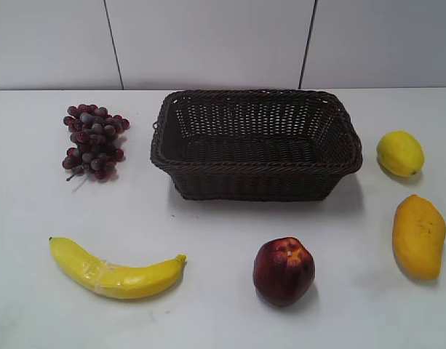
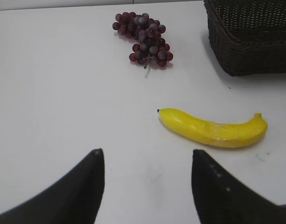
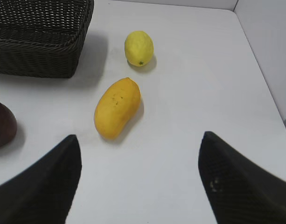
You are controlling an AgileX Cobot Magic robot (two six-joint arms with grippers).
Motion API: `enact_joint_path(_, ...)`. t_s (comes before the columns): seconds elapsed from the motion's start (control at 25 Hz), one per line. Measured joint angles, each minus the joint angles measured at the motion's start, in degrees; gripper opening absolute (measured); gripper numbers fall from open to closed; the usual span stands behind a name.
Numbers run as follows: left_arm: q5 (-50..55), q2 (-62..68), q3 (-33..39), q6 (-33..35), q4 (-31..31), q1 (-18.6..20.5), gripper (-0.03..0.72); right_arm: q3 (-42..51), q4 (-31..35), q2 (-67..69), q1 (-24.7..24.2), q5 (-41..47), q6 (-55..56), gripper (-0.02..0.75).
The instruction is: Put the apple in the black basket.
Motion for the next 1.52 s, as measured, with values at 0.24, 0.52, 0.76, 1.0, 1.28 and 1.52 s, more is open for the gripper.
enact_joint_path(0.24, 0.0, 0.0, 0.0, -0.1, 0.0, 0.0, 0.445, 0.0, 0.0, 0.0, 0.0, 0.0, 0.0, 0.592)
enact_joint_path(0.52, 0.0, 0.0, 0.0, -0.1, 0.0, 0.0, 0.445, 0.0, 0.0, 0.0, 0.0, 0.0, 0.0, 0.592)
enact_joint_path(0.76, 0.0, 0.0, 0.0, -0.1, 0.0, 0.0, 0.445, -0.5, -0.1, 0.6, 0.0, 0.0, 0.0, 0.591)
enact_joint_path(1.0, 0.0, 0.0, 0.0, 0.0, -1.1, 0.0, 0.445, -6.4, 2.0, 8.6, 0.0, 1.2, 0.0, 0.591)
enact_joint_path(1.28, -0.1, 0.0, 0.0, 0.0, -1.4, 0.0, 0.445, -14.4, 6.9, 23.2, 0.0, 6.3, 1.4, 0.592)
enact_joint_path(1.52, -0.1, 0.0, 0.0, -0.1, -1.6, 0.0, 0.445, -17.8, 7.5, 37.9, 0.0, 8.8, 0.4, 0.592)
